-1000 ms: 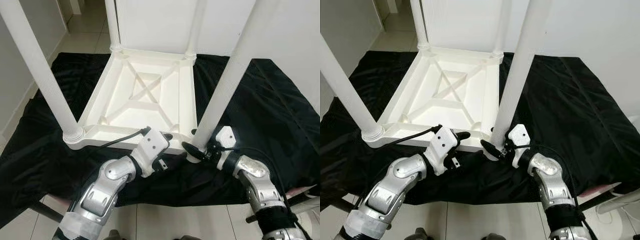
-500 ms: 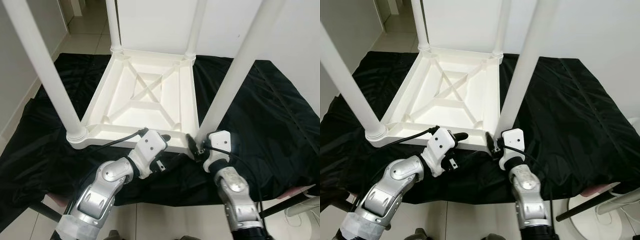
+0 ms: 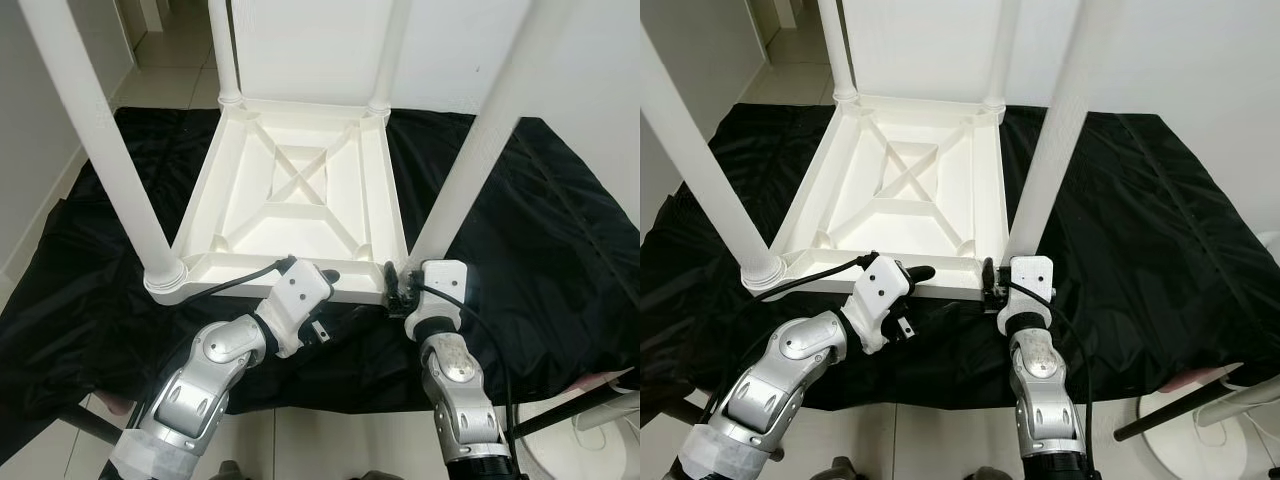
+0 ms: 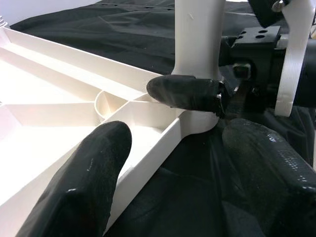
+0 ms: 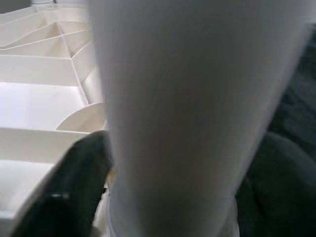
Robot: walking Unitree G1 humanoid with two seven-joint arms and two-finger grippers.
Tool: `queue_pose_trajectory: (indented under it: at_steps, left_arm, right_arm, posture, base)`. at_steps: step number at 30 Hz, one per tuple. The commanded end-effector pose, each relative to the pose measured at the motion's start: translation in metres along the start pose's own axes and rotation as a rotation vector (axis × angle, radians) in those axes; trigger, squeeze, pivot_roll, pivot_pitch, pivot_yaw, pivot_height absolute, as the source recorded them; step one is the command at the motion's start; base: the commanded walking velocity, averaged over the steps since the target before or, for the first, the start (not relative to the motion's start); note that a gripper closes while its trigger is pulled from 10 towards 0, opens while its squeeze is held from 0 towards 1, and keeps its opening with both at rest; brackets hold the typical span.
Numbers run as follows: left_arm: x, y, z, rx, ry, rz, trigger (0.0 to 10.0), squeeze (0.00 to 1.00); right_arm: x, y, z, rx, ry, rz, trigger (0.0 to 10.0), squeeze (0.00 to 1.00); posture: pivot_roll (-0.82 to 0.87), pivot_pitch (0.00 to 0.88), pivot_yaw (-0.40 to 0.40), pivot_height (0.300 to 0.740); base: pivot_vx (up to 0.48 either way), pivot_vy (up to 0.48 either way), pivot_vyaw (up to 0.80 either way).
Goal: Building children table
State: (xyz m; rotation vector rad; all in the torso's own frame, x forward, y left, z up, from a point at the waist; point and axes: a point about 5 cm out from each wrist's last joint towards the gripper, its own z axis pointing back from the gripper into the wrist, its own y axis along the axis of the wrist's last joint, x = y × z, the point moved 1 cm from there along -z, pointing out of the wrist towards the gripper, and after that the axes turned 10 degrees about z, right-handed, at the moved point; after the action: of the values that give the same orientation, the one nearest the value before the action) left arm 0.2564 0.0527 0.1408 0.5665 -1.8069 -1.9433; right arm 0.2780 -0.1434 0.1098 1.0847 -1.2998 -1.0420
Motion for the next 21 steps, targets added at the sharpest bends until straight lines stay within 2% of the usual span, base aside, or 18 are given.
queue_pose_trajectory:
  at_steps: [1, 3, 4, 7, 8, 9, 13, 16, 18, 21]
  left_arm:
    - [0.0, 0.003, -0.001, 0.008, 0.0, -0.005, 10.0, 0.0]
    - [0.0, 0.004, -0.001, 0.01, 0.003, -0.006, 10.0, 0.0]
    - [0.0, 0.004, -0.001, 0.01, 0.003, -0.006, 10.0, 0.0]
    - [-0.001, 0.004, -0.001, 0.012, 0.008, -0.007, 10.0, 0.0]
    - [-0.002, 0.005, 0.0, 0.012, 0.01, -0.008, 10.0, 0.0]
    - [-0.002, 0.005, 0.0, 0.012, 0.011, -0.009, 10.0, 0.0]
    - [-0.003, 0.005, 0.0, 0.011, 0.012, -0.01, 10.0, 0.0]
    - [-0.004, 0.005, -0.001, 0.012, 0.01, -0.011, 10.0, 0.0]
    - [-0.004, 0.005, -0.001, 0.013, 0.01, -0.012, 10.0, 0.0]
    - [-0.005, 0.006, -0.004, 0.017, 0.003, -0.016, 10.0, 0.0]
  right_arm:
    - [0.001, 0.001, 0.001, 0.002, 0.005, -0.012, 10.0, 1.0]
    - [0.005, 0.01, 0.004, 0.092, 0.138, -0.012, 10.0, 1.0]
    - [0.005, 0.01, 0.004, 0.092, 0.138, -0.012, 10.0, 1.0]
    - [0.015, 0.012, 0.011, 0.142, 0.312, -0.002, 10.0, 1.0]
    - [0.019, 0.011, 0.013, 0.142, 0.358, 0.002, 10.0, 0.82]
    - [0.023, 0.009, 0.015, 0.141, 0.414, 0.014, 10.0, 0.0]
    - [0.032, 0.004, 0.016, 0.122, 0.513, 0.04, 10.0, 0.0]
    - [0.044, -0.003, 0.009, 0.087, 0.619, 0.098, 10.0, 0.0]
    - [0.045, -0.003, 0.008, 0.083, 0.632, 0.106, 10.0, 0.0]
    - [0.045, -0.003, -0.006, 0.088, 0.735, 0.153, 10.0, 0.0]
  posture:
    - [-0.03, 0.0, 0.012, 0.74]
    - [-0.03, 0.0, 0.006, 0.74]
    - [-0.03, 0.0, 0.006, 0.74]
    - [-0.03, 0.0, 0.007, 0.74]
    - [-0.03, 0.0, 0.007, 0.74]
    - [-0.03, 0.0, 0.006, 0.74]
    - [-0.03, 0.0, 0.007, 0.74]
    - [-0.03, 0.0, 0.01, 0.74]
    - [-0.03, 0.0, 0.01, 0.74]
    - [-0.04, 0.0, 0.017, 0.74]
  base:
    - [0.0, 0.0, 0.0]
    - [0.0, 0.0, 0.0]
    - [0.0, 0.0, 0.0]
    - [0.0, 0.0, 0.0]
    - [0.0, 0.0, 0.0]
    - [0.0, 0.0, 0.0]
    - [0.0, 0.0, 0.0]
    - [0.0, 0.0, 0.0]
    - [0.0, 0.0, 0.0]
    - [0.0, 0.0, 0.0]
